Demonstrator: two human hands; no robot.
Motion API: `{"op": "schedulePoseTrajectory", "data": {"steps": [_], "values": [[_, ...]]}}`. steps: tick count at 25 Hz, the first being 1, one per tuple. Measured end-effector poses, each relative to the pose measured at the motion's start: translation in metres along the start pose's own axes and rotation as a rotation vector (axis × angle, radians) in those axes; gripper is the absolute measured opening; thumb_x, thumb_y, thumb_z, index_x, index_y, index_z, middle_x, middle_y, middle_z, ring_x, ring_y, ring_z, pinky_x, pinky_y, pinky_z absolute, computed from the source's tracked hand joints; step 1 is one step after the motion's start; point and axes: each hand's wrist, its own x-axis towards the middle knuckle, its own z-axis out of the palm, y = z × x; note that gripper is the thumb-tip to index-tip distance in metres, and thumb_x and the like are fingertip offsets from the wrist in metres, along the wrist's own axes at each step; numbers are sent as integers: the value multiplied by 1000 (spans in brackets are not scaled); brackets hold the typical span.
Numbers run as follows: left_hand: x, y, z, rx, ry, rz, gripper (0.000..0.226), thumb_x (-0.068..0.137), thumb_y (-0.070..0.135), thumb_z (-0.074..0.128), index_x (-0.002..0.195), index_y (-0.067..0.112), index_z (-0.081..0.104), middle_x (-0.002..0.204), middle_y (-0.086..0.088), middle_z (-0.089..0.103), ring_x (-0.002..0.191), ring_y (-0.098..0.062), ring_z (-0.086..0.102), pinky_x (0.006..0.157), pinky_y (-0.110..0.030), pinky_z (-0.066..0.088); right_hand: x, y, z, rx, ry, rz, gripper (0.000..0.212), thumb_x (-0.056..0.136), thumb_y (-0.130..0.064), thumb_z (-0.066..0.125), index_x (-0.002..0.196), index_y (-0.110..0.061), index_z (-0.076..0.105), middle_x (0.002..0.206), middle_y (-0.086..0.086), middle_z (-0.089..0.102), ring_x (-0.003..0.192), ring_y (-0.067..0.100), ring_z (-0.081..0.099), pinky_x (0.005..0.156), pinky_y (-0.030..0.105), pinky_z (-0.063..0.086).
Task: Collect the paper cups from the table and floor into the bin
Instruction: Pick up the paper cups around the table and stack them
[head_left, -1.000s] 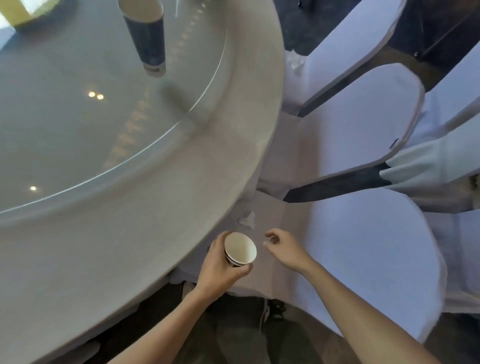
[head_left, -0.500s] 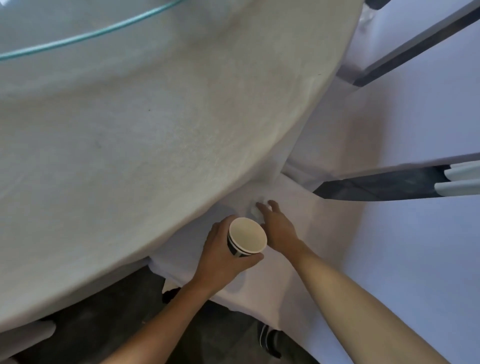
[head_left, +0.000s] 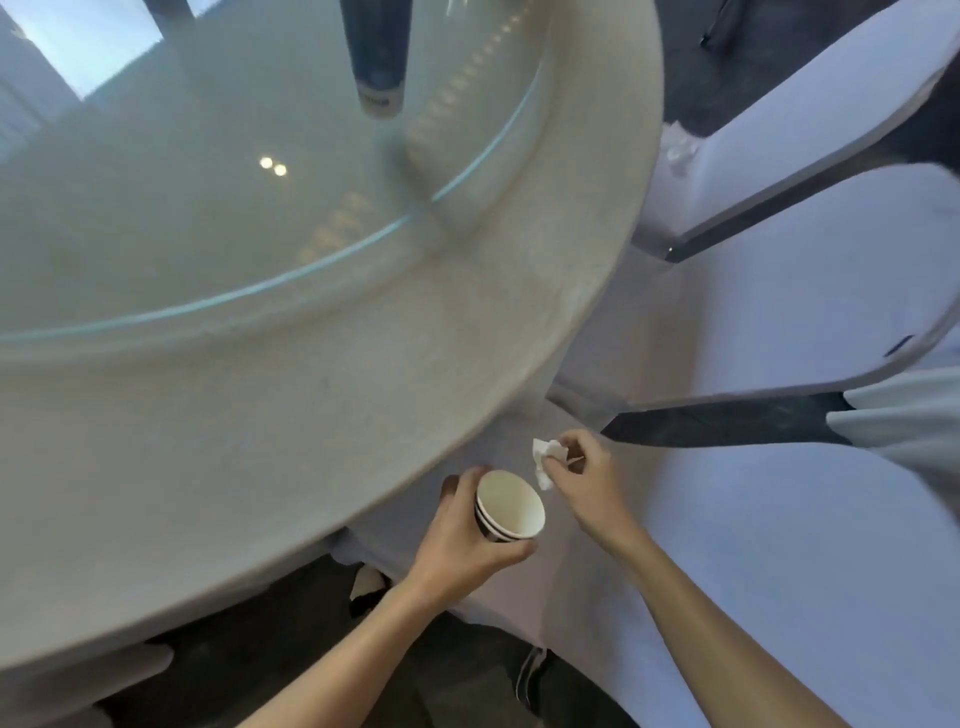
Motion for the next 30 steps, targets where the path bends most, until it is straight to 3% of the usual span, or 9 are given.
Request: {"op": "schedulePoseTrajectory", "data": {"steps": [3, 7, 12, 14, 18, 21, 23, 27, 30], "values": [[-24, 63, -46, -19, -29, 56, 81, 64, 49, 88, 132, 43, 44, 128, 17, 46, 113, 4, 52, 90, -11, 42, -57, -98, -50, 102, -76, -84, 22, 85, -33, 81, 96, -24, 65, 90, -5, 72, 82, 11, 68, 74, 27, 55], [-39, 126, -108, -51, 17, 136, 78, 67, 40, 92, 132, 34, 50, 123, 13, 52, 108, 18, 53, 82, -2, 43, -103, -180, -66, -154, -147, -232, 12, 85, -41, 76, 87, -30, 69, 96, -11, 69, 93, 5, 63, 84, 32, 54], [-48, 164, -157, -71, 90, 196, 91, 63, 42, 97, 137, 36, 46, 121, 16, 65, 104, 4, 67, 83, -24, 56, -116, -233, -68, -185, -131, -320, 22, 88, -42, 75, 101, -24, 79, 114, -12, 58, 112, 7, 56, 99, 34, 50], [-51, 172, -169, -92, 128, 184, 93, 60, 38, 100, 135, 36, 46, 115, 12, 71, 98, -1, 72, 78, -29, 58, -117, -247, -72, -138, -150, -319, 42, 82, -47, 79, 119, -29, 71, 125, -11, 49, 113, 3, 57, 98, 32, 52], [-68, 191, -189, -31, 193, 190, 91, 48, 49, 98, 127, 43, 54, 105, 18, 71, 79, 8, 65, 62, -12, 47, -119, -273, -71, -183, -249, -319, 80, 68, -61, 81, 137, -33, 52, 130, -13, 50, 110, 1, 53, 82, 13, 46], [-70, 194, -202, 9, 211, 211, 90, 45, 51, 96, 127, 43, 59, 110, 18, 65, 85, 1, 67, 59, -15, 46, -123, -285, -67, -192, -322, -343, 78, 70, -52, 84, 136, -38, 46, 130, -10, 51, 105, 1, 53, 70, 10, 46], [-69, 194, -211, 26, 230, 215, 88, 45, 50, 92, 127, 42, 62, 112, 20, 60, 87, -4, 67, 55, -17, 45, -123, -292, -62, -150, -340, -343, 72, 70, -48, 84, 129, -45, 42, 129, -8, 53, 105, 0, 55, 76, 12, 47], [-51, 191, -228, -16, 215, 264, 90, 47, 37, 98, 130, 36, 63, 115, 17, 62, 100, -2, 66, 80, -18, 53, -107, -309, -50, -133, -255, -342, 87, 64, -52, 80, 142, -30, 47, 134, -4, 54, 117, 9, 55, 95, 25, 49], [-20, 189, -244, -60, 183, 266, 89, 50, 23, 101, 130, 31, 64, 117, 14, 68, 103, -1, 66, 87, -17, 51, -81, -329, -44, -154, -216, -314, 83, 69, -45, 82, 143, -27, 49, 133, -3, 54, 115, 9, 54, 86, 18, 47]]}}
